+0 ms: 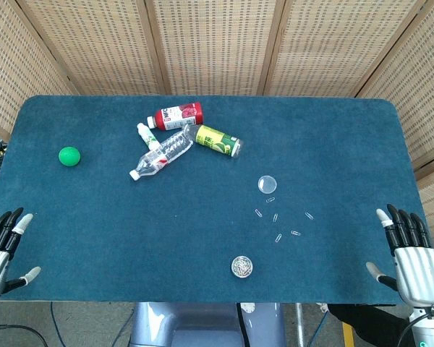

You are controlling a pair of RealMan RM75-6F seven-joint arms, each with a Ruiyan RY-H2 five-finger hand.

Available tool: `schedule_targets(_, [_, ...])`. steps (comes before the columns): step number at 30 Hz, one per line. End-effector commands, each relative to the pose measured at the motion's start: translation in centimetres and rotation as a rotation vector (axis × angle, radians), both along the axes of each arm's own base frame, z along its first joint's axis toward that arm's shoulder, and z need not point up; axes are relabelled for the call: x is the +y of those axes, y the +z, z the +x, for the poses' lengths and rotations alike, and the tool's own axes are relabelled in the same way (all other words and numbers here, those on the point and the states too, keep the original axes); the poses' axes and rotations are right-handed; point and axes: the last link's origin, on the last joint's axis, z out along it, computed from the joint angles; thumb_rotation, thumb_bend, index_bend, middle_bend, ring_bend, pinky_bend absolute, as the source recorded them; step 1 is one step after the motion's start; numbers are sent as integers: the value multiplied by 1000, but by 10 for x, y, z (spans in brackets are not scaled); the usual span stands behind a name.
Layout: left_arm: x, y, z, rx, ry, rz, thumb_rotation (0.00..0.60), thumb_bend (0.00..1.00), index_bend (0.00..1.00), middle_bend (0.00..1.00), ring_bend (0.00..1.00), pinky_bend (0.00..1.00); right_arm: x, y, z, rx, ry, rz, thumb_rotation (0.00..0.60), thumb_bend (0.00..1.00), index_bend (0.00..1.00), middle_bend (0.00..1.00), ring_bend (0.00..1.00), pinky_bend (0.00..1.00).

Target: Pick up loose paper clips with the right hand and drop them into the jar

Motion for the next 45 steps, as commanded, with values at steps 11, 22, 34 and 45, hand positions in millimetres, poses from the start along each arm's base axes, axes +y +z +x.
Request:
schedule_targets(11, [6,-2,-2,6,18,-2,600,0,0,0,0,0,-90,-41,3,-100,-35,200,600,113,348,0,0,0])
schedule_targets(22, [16,-6,-8,18,60,-8,600,0,0,0,0,0,-153,-96,6,-114,-135,291,600,314,429,0,0,0])
schedule_targets(34, [22,-8,-11,20,80,-15,600,0,0,0,0,0,-174,-163,4,-7,-262,367,600,322,431,0,0,0])
schedule_targets(45, [23,-9,-12,24,88,-16,600,0,0,0,0,0,-178,-173,-6,36,-288,350,600,324,441,0,0,0])
